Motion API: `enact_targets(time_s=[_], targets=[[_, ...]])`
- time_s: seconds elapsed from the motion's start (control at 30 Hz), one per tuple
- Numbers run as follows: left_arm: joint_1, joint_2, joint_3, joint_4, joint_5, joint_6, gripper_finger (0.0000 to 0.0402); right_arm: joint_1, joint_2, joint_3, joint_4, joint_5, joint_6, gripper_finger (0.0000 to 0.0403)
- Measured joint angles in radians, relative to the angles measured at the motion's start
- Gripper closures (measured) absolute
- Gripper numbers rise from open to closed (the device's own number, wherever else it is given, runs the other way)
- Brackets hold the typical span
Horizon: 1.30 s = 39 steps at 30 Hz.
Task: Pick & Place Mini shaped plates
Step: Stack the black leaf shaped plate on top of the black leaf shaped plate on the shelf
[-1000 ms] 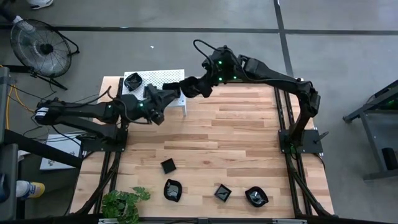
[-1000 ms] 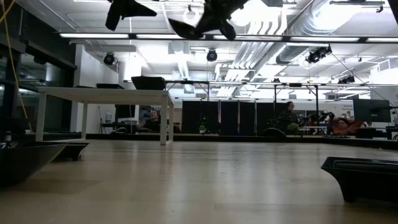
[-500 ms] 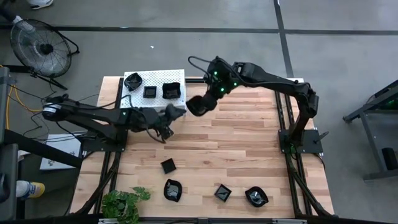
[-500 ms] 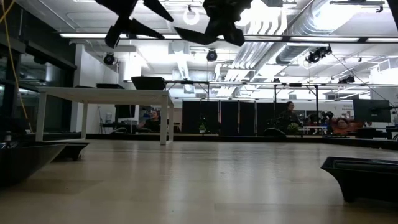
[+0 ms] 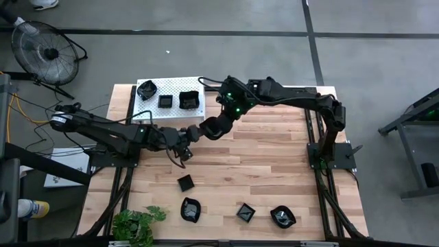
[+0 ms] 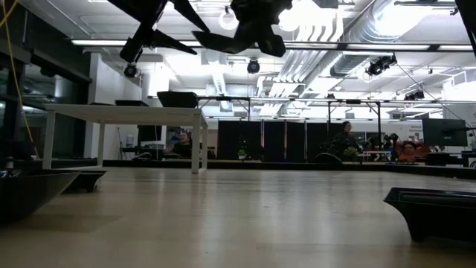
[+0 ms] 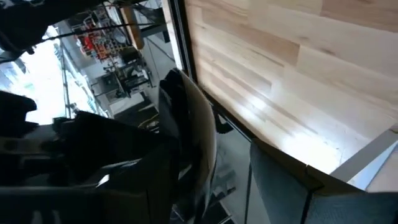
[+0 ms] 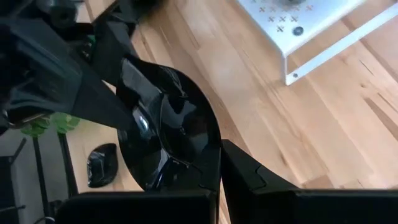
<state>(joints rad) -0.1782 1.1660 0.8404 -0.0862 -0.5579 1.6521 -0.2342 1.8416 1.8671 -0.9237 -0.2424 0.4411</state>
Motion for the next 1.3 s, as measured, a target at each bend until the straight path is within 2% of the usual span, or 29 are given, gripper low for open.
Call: enact_targets(time_s=[0.17, 0.6, 0.9, 1.17, 1.3], targets=[[0.001, 0.0, 0.0, 0.004, 0.003, -0.002, 0.0227, 0.006, 0.003, 0.0, 0.018, -0.005, 0.015, 0.0403], [-0.001, 0.0, 0.0, -0.006, 0.017, -0.007, 0.0335, 0.008, 0.003, 0.0, 0.015, -0.004, 0.019, 0.0403], [-0.001, 0.0, 0.0, -0.013, 0.029, -0.008, 0.0395, 0.008, 0.002, 0.0, 0.014, -0.006, 0.023, 0.0403], [-0.001, 0.0, -0.001, -0.027, 0.028, -0.067, 0.04, 0.008, 0.001, 0.0, 0.016, -0.026, -0.014, 0.0402], [-0.001, 0.0, -0.001, -0.025, 0.027, -0.085, 0.0401, 0.008, 0.001, 0.0, 0.023, -0.035, -0.038, 0.0379]])
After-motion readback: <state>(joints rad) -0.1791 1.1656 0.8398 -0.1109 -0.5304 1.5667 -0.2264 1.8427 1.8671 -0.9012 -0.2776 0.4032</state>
